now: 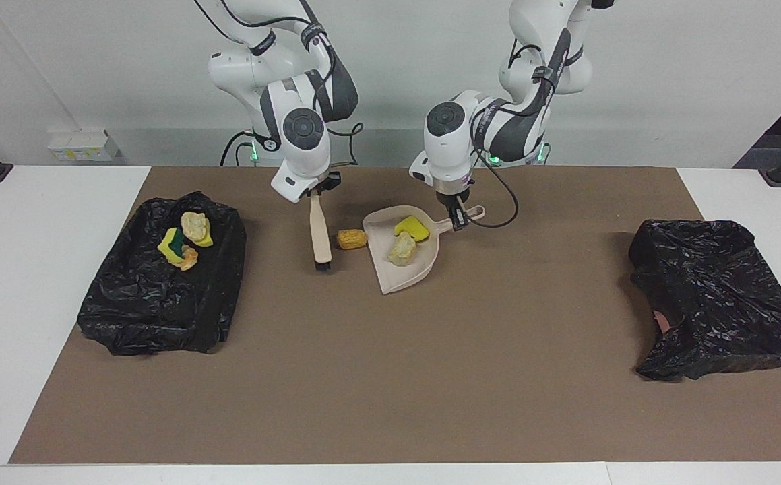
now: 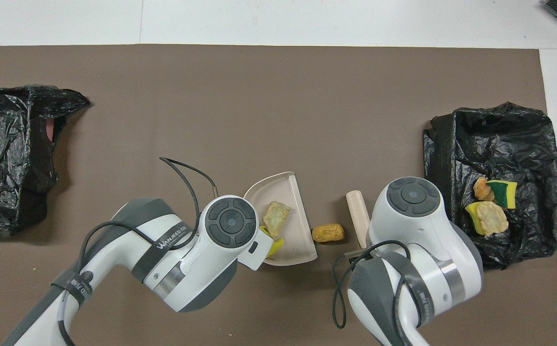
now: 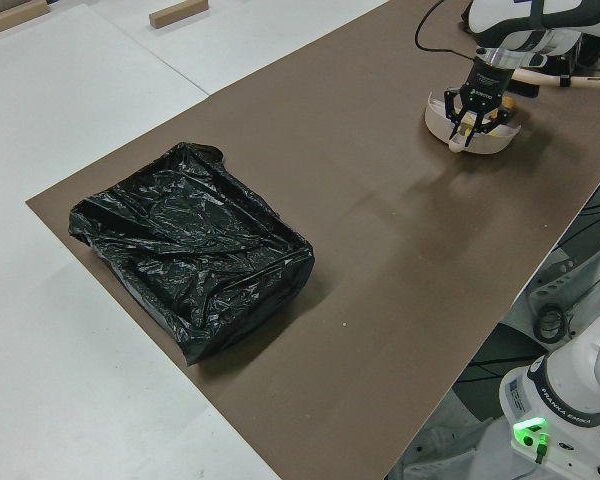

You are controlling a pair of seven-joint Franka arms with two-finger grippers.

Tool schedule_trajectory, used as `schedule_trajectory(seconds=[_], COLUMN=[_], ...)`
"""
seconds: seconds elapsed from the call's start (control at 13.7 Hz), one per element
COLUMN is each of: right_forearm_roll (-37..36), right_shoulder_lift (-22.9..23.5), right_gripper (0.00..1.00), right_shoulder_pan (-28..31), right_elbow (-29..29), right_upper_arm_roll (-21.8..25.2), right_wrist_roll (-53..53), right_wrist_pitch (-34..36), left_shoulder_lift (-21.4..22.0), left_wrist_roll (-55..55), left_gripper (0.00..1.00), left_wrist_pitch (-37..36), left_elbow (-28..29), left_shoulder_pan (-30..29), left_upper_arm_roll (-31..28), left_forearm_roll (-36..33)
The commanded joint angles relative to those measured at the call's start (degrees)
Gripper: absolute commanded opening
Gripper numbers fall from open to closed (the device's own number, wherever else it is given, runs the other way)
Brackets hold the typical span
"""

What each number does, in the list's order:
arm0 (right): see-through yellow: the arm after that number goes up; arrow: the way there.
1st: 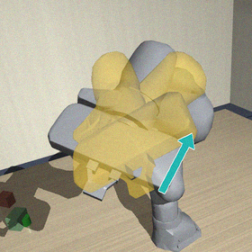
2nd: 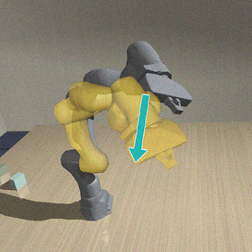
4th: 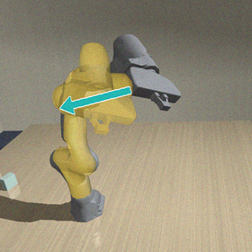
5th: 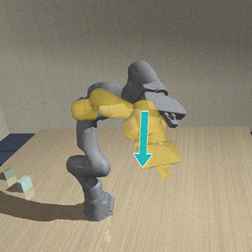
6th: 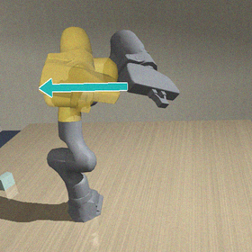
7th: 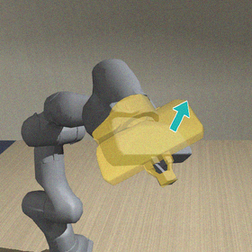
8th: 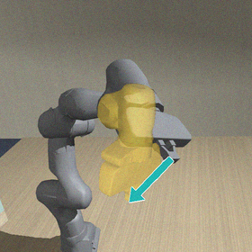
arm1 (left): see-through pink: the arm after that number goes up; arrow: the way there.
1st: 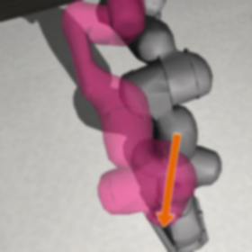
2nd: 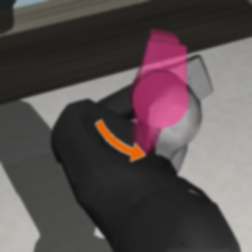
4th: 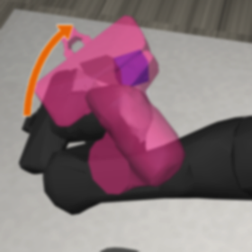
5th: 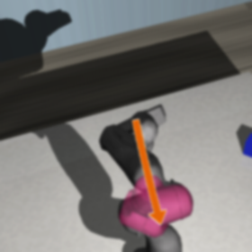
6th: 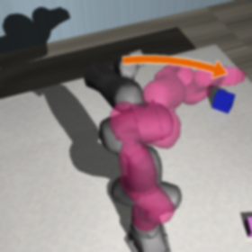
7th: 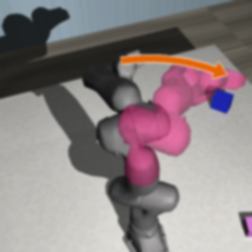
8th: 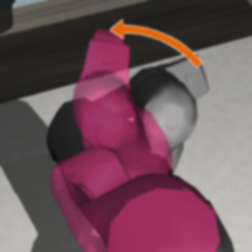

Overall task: Sweep and dump trash in bin
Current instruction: 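Sweep the remaining pieces into the dustpan with the right gripper's brush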

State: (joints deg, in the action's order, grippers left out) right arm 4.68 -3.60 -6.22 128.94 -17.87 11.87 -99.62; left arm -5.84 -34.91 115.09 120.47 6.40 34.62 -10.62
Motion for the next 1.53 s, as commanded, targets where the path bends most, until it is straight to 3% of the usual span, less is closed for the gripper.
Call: schedule_trajectory(seconds=[0.0, 0.36, 0.73, 0.95, 1.24, 1.46], right_forearm_roll=[6.3, 25.4, 24.7, 17.9, 13.9, 15.2], right_shoulder_lift=[-1.9, -1.1, 0.7, -1.5, -1.8, -2.5], right_gripper=[0.0, 0.0, 0.0, 0.0, 0.0, 0.0], right_shoulder_pan=[-0.7, -2.7, -2.1, -2.0, -2.4, -2.4], right_elbow=[2.5, 1.2, -6.0, -6.6, -11.5, -11.2], right_upper_arm_roll=[-0.4, -2.7, -2.5, -2.2, -2.5, -5.4], right_wrist_roll=[-2.0, -3.9, -0.8, 5.9, 17.7, 22.7], right_wrist_pitch=[-1.6, -5.3, -2.6, -2.4, 2.8, 3.1], left_shoulder_lift=[2.9, 2.9, 2.7, 2.7, 6.3, 9.3], left_wrist_roll=[-1.9, -3.0, -5.2, -8.9, -18.0, -28.6], left_gripper=[0.0, 0.0, 0.0, 0.0, 0.0, 0.0], left_wrist_pitch=[-0.7, 0.3, 0.4, 1.1, 1.8, 1.7], left_elbow=[2.8, 3.2, 3.0, 2.5, 2.5, 2.5], left_shoulder_pan=[1.0, 0.8, 0.4, 1.9, 3.7, 3.8], left_upper_arm_roll=[0.0, -0.1, -0.3, -3.8, -13.2, -20.7], left_forearm_roll=[0.8, 0.8, 0.8, 0.8, 0.8, 0.9])
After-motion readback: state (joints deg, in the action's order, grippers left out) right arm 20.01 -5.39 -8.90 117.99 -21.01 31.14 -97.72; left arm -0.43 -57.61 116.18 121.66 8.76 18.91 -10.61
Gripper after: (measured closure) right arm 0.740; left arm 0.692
